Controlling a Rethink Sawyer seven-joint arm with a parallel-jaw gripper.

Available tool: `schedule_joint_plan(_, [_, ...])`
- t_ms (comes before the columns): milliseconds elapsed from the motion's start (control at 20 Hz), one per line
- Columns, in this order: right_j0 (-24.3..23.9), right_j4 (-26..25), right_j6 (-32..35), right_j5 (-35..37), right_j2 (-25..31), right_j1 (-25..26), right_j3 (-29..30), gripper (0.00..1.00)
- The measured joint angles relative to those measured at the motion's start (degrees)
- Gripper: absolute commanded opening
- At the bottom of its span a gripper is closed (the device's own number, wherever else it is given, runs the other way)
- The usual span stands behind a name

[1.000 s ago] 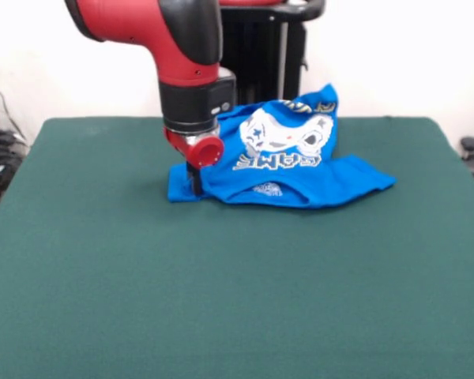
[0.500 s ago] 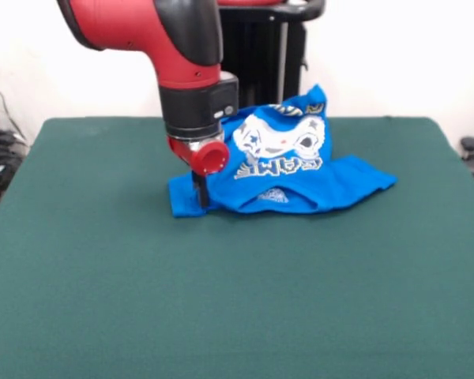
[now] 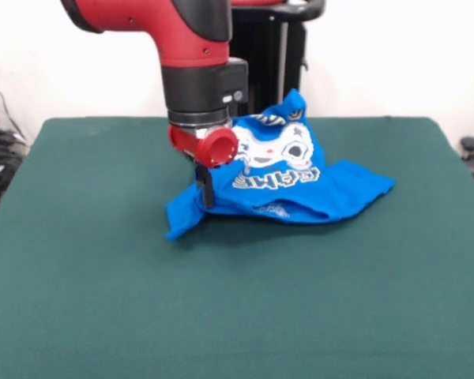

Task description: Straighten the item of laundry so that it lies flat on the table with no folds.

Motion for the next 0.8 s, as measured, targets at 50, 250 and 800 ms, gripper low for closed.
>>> schedule_joint_plan(50, [0.01,0.0,0.0,0.0,0.15,-0.27,-0.21,0.0])
schedule_joint_plan(250, [0.02,-0.01,0.0,0.0,0.77,-0.82,-1.66,0.0])
schedule_joint_plan(800, [0.22,-0.04,0.0,0.01,1.37,1.7,-7.94,0.0])
